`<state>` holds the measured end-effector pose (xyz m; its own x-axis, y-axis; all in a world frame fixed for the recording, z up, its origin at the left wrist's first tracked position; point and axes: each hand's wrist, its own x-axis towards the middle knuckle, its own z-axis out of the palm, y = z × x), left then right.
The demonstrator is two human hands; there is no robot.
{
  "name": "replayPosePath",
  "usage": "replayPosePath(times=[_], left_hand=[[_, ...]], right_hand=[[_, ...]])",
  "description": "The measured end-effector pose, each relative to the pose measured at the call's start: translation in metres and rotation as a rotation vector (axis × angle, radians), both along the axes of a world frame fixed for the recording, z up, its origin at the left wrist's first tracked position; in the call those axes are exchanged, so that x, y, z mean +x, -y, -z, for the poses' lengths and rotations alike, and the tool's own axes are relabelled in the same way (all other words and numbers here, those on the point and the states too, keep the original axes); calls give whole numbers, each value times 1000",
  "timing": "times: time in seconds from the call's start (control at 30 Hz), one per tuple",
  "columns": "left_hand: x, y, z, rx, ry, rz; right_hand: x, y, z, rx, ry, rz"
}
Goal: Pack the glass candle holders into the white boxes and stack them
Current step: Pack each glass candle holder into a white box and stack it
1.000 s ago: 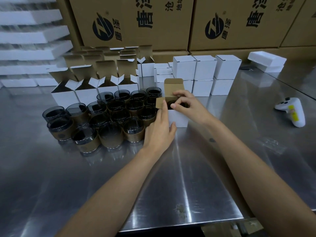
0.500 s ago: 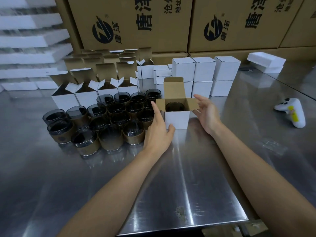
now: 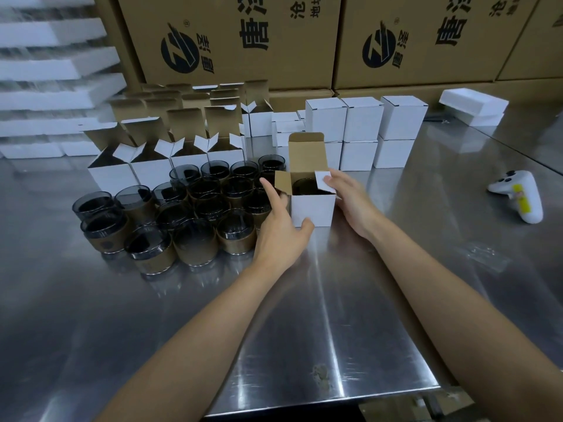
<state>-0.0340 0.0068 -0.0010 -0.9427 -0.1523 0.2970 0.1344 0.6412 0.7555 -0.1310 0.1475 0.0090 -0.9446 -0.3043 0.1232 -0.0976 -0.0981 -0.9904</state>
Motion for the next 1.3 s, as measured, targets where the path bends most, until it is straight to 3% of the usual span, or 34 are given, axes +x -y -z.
replayPosePath(times=[0.4,0.73,1.07,1.3], left_hand=[[-5,4,2,67,126,-2],[-3,8,2,-43,-33,110],[-6,2,-6,-325,-67,-52],[-3,0,-6,-344,-58,-71]], right_hand=[[-1,5,1,9,2,72],[6,9,-3,29,-26,120],[7,11,0,-48,-24,127],[7,6,-3,-63,-64,69]])
